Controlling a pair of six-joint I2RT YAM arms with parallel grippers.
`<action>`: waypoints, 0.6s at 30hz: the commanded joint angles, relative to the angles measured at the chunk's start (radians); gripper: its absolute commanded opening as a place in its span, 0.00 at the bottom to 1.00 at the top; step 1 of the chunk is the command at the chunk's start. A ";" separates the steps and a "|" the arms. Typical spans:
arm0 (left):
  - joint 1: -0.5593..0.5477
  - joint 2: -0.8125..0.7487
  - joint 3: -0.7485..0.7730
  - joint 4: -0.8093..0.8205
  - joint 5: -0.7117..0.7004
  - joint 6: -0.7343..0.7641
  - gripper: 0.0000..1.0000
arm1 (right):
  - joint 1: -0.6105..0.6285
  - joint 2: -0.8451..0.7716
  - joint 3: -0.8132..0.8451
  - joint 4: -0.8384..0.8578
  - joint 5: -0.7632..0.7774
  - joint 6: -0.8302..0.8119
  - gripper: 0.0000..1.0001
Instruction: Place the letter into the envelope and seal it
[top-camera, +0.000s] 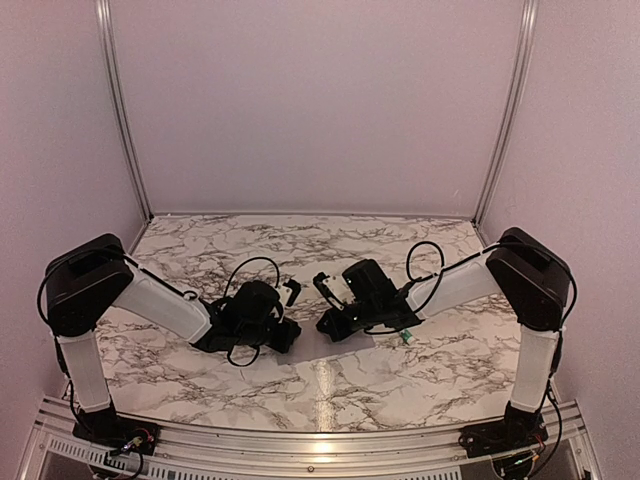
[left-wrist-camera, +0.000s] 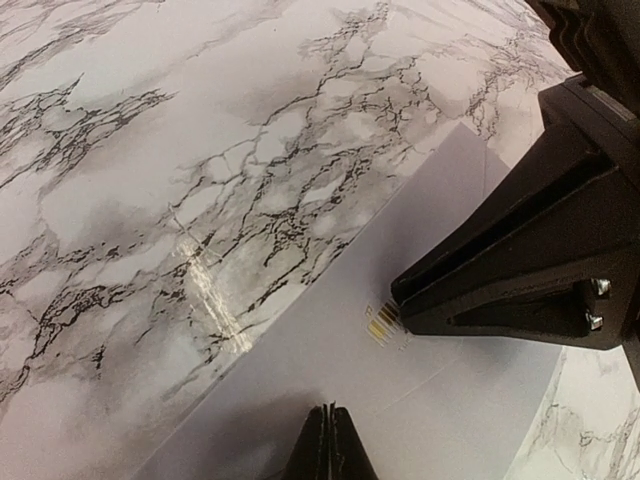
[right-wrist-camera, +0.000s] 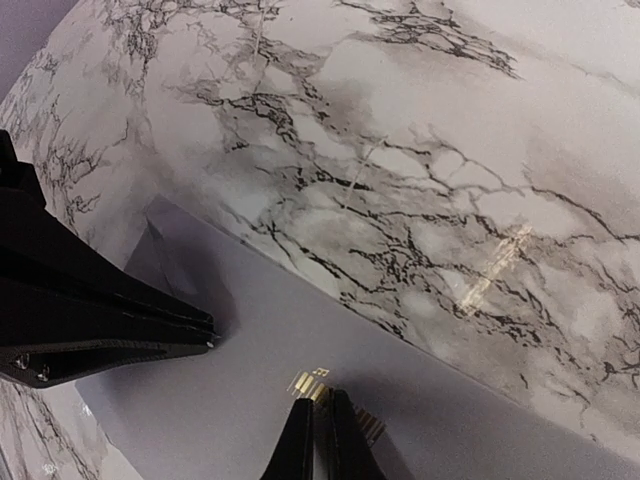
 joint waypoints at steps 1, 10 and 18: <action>-0.005 0.046 -0.035 0.000 -0.027 -0.012 0.04 | 0.015 -0.002 0.015 -0.082 0.011 0.003 0.06; -0.020 0.053 -0.052 0.045 -0.023 -0.022 0.03 | 0.052 0.001 0.073 -0.086 0.006 0.012 0.06; -0.025 0.055 -0.052 0.048 -0.023 -0.021 0.04 | 0.048 0.011 0.033 -0.089 0.055 0.018 0.03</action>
